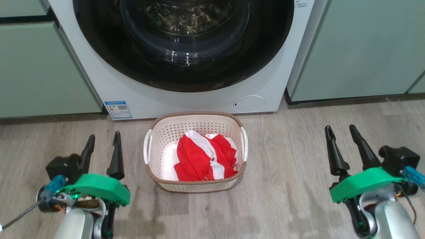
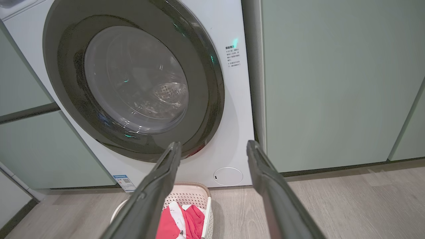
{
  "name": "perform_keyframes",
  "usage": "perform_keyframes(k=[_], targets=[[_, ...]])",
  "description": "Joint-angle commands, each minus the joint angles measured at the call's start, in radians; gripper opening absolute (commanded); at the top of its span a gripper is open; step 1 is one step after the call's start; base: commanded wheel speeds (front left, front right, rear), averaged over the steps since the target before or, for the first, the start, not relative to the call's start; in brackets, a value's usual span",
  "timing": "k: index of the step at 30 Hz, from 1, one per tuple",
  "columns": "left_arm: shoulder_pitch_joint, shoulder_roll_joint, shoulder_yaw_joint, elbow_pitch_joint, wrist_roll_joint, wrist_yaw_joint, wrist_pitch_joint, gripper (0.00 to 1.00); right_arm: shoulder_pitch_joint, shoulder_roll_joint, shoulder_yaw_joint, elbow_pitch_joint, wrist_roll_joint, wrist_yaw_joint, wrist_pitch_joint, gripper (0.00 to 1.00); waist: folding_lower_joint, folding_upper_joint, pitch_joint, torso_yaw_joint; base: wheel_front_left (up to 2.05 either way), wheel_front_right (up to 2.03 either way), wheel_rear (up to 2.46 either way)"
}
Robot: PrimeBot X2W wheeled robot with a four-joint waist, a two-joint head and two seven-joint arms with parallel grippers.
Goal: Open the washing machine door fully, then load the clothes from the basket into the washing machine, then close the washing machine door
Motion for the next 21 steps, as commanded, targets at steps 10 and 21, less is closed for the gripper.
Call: perform_keyframes(k=[10,21], targets=[[-0.060,0.014,0.047,-0.007,0.079,0.013,-0.044,1.00,-0.056,0.011,0.011,-0.038,-0.089,0.000,-0.044,1.00,0.0000,-0.0001,0.008,-0.002,0.00,0.00,0.00],[-0.067,0.010,0.048,0.007,0.156,0.025,-0.072,1.00,-0.061,0.014,0.016,-0.050,-0.168,0.000,-0.067,1.00,0.0000,-0.0001,0.016,-0.001,0.00,0.00,0.00]])
